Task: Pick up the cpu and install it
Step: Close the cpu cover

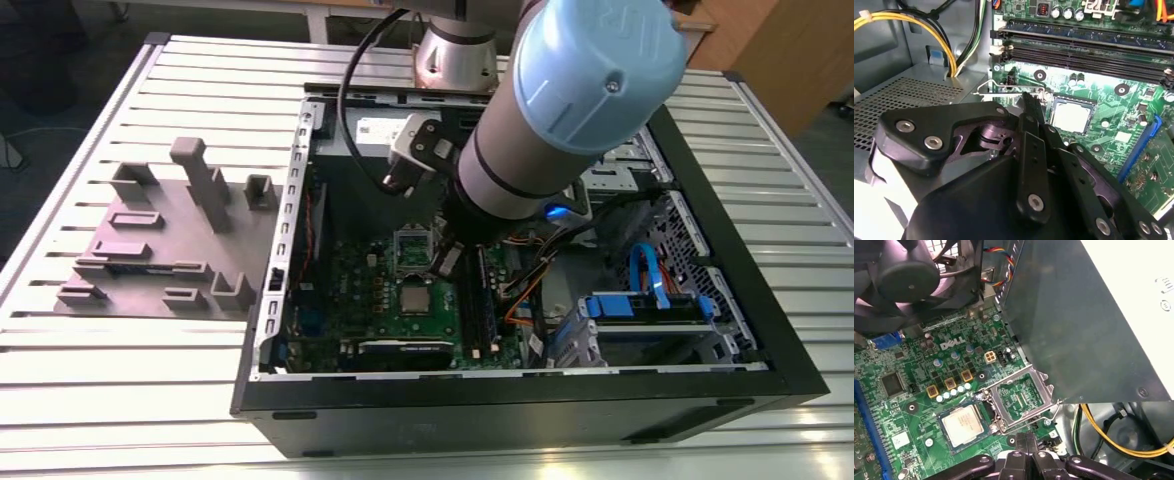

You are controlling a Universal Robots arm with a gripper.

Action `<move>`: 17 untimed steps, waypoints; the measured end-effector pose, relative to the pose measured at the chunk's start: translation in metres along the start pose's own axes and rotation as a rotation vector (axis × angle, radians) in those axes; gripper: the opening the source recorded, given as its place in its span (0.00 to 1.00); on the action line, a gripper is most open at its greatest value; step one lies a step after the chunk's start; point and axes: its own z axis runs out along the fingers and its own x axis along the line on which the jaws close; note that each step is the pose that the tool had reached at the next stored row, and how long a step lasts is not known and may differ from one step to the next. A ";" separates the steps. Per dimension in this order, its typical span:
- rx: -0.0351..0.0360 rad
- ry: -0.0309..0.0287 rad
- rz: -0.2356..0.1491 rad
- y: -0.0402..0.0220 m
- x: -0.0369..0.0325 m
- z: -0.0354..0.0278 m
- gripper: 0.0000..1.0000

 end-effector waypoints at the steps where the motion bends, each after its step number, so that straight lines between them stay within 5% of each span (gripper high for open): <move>1: 0.0000 0.0001 0.000 0.0000 0.0000 0.0000 0.11; 4: -0.0024 -0.0047 -0.001 -0.0003 0.0004 0.0014 0.11; 8: -0.0228 -0.0448 -0.007 -0.0007 0.0007 0.0031 0.11; 9: -0.0252 -0.0495 -0.007 -0.0009 0.0007 0.0039 0.11; 17: -0.0301 -0.0587 -0.009 -0.0028 -0.0032 0.0110 0.11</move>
